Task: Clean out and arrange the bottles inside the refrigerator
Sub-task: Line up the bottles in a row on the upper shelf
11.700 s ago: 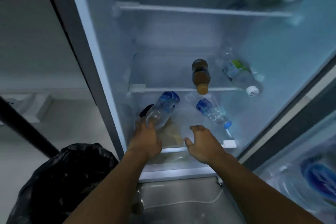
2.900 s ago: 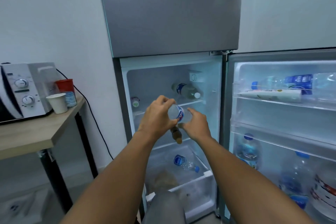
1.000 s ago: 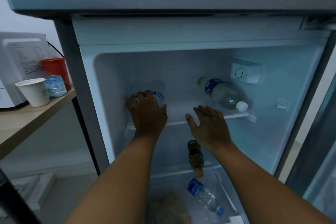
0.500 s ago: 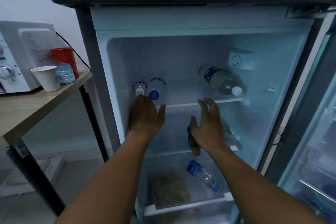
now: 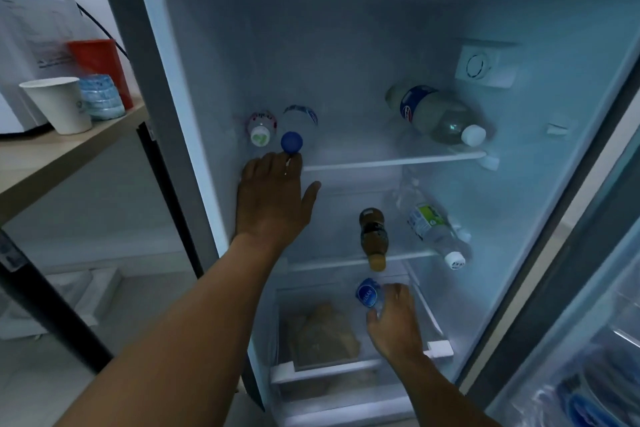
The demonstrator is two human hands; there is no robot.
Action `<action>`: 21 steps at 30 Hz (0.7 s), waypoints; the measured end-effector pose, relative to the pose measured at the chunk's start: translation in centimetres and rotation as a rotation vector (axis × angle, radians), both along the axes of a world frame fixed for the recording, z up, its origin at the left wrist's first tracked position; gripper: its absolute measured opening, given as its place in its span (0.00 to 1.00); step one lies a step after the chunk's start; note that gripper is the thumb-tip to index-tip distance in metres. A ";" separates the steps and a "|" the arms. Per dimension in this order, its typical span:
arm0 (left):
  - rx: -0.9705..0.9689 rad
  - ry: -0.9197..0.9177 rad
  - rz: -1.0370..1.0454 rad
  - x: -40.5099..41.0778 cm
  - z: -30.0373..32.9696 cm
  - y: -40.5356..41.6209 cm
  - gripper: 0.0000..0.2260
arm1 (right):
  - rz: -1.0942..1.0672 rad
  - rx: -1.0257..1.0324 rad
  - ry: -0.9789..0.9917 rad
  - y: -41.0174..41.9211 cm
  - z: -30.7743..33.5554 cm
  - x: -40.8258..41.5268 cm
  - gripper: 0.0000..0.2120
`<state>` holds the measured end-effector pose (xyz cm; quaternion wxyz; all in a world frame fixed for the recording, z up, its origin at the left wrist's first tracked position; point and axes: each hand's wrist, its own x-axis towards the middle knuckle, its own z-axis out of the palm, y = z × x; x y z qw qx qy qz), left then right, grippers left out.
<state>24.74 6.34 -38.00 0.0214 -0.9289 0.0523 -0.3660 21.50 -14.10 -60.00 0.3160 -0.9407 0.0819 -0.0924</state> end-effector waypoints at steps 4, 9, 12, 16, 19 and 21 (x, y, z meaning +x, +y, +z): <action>-0.020 -0.102 -0.001 0.9 -0.7 0.0 0.23 | -0.036 -0.127 0.332 -1.4 -3.6 0.4 0.40; -0.107 -0.184 -0.028 2.0 -1.2 0.1 0.21 | -0.062 -0.150 0.257 -1.5 -4.7 0.3 0.40; -0.102 -0.200 -0.021 2.3 -1.2 0.1 0.20 | -0.070 -0.085 0.264 -1.7 -4.7 0.4 0.35; -0.096 -0.232 -0.025 2.4 -1.5 0.1 0.20 | -0.027 -0.032 0.339 -1.4 -5.2 0.2 0.32; -0.106 -0.219 -0.028 2.3 -1.5 0.1 0.20 | -0.060 0.106 0.254 -0.7 -5.2 0.1 0.30; -0.111 -0.191 -0.027 2.1 -1.4 0.0 0.20 | -0.074 0.156 0.220 -0.3 -5.0 0.0 0.27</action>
